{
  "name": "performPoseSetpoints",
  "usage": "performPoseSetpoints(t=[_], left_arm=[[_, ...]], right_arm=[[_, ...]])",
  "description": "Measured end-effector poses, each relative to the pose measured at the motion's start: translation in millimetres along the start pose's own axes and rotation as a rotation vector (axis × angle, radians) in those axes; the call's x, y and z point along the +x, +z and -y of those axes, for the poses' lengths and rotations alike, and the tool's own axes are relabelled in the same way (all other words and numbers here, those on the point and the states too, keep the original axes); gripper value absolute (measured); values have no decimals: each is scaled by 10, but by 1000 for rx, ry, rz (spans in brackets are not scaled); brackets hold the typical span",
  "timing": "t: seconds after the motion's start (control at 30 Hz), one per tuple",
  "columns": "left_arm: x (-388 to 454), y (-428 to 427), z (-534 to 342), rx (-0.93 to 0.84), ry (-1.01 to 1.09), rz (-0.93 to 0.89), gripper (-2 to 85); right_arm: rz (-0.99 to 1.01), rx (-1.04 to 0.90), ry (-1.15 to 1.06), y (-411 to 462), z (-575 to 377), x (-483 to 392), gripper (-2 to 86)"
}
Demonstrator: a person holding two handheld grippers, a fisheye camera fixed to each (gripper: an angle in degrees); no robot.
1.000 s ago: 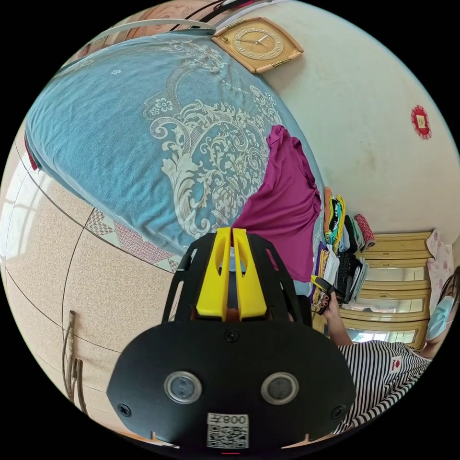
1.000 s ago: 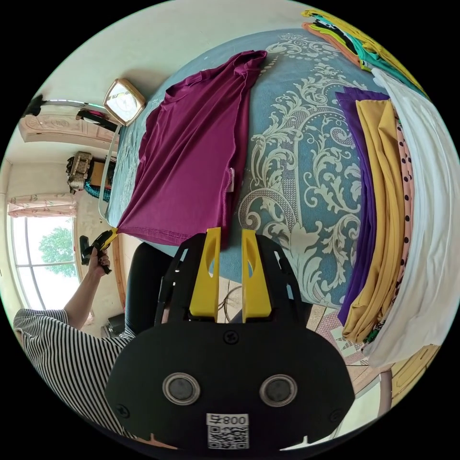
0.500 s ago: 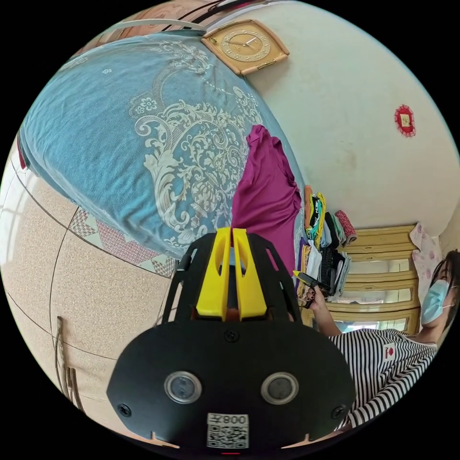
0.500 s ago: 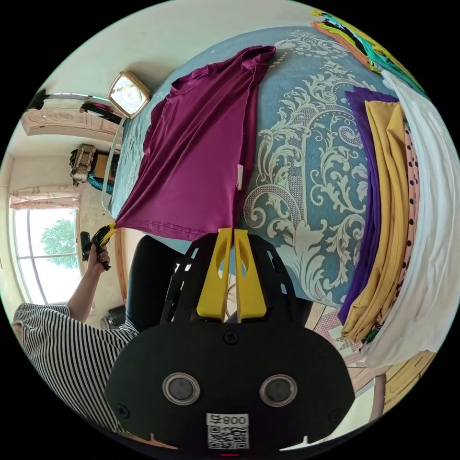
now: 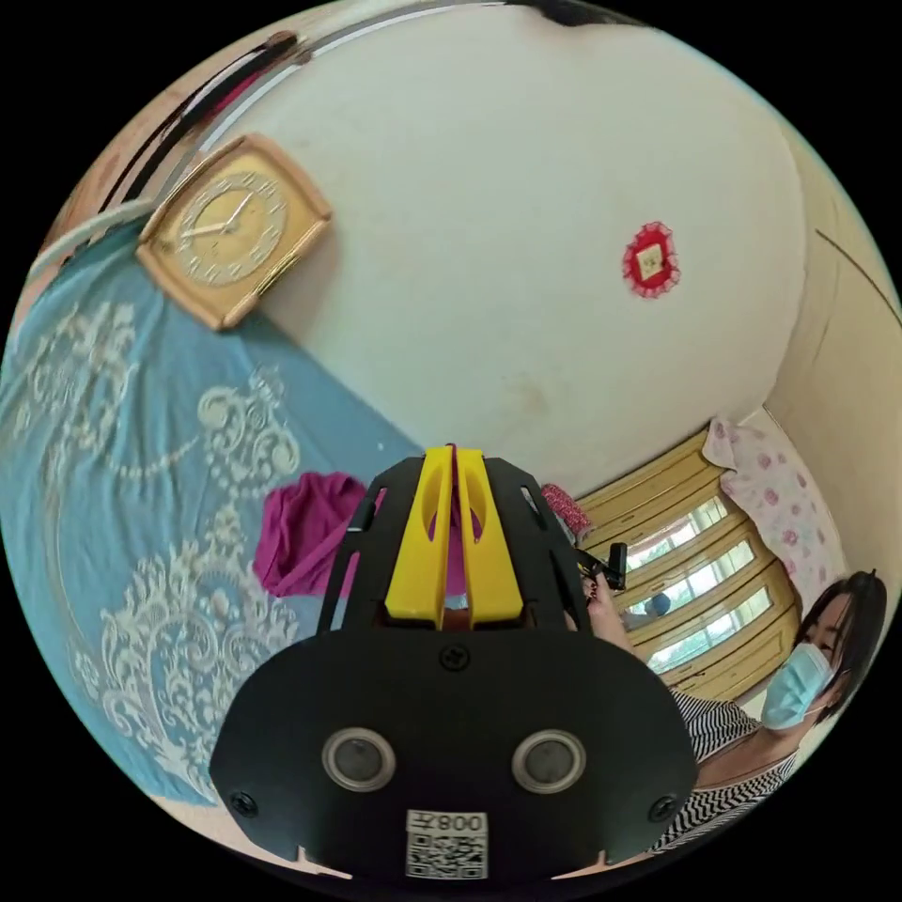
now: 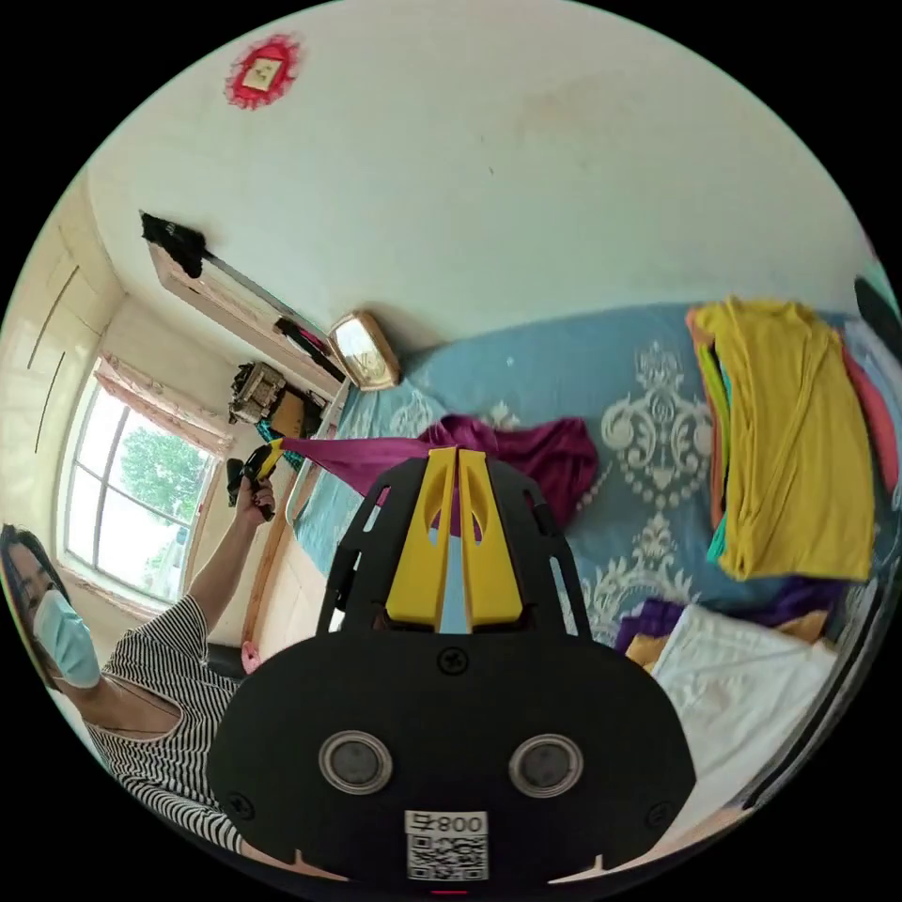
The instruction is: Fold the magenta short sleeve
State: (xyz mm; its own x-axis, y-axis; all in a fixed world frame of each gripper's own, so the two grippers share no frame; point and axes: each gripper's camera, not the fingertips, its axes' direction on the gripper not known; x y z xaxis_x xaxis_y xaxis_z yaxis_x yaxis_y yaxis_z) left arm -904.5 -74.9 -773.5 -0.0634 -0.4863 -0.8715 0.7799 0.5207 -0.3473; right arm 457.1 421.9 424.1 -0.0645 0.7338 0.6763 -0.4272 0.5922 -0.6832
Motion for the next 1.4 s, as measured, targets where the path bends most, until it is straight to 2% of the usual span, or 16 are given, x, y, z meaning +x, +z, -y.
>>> performPoseSetpoints(t=[0.1, 0.2, 0.4, 0.57, 0.67, 0.73, 0.8, 0.9, 1.0, 1.2, 1.4], left_arm=[[798, -190, 516, 69, 191, 16, 3], [1315, -421, 642, 98, 299, 15, 3], [1546, -781, 69, 56, 369, -2, 3], [1096, -844, -793, -92, 276, 40, 3], [562, -774, -1417, -202, 136, 99, 4], [88, -641, -1957, -316, 30, 199, 4], [-310, -516, -2360, -390, -116, 220, 3], [-788, -410, -2866, -420, -298, 224, 3], [-982, -365, -3100, -457, -334, 263, 3], [-1180, -298, -3279, -491, -318, 301, 4], [-1504, -128, -3497, -483, -391, 342, 5]], right_arm=[[-71, 126, -122, -592, 407, -456, 2], [-110, 208, -193, -1036, 431, -762, 2], [-30, 234, -239, -1322, -238, -853, 2], [28, 113, -166, -1040, -1038, -605, 1], [57, 13, -50, -705, -1564, -328, 1], [50, -76, 38, -448, -1860, -139, 1], [18, -222, 146, -66, -2250, 110, 2], [15, -376, 309, 317, -2648, 429, 2], [-15, -424, 374, 438, -2823, 552, 2], [-32, -408, 371, 414, -2816, 575, 2], [-43, -436, 404, 593, -2804, 647, 2]])
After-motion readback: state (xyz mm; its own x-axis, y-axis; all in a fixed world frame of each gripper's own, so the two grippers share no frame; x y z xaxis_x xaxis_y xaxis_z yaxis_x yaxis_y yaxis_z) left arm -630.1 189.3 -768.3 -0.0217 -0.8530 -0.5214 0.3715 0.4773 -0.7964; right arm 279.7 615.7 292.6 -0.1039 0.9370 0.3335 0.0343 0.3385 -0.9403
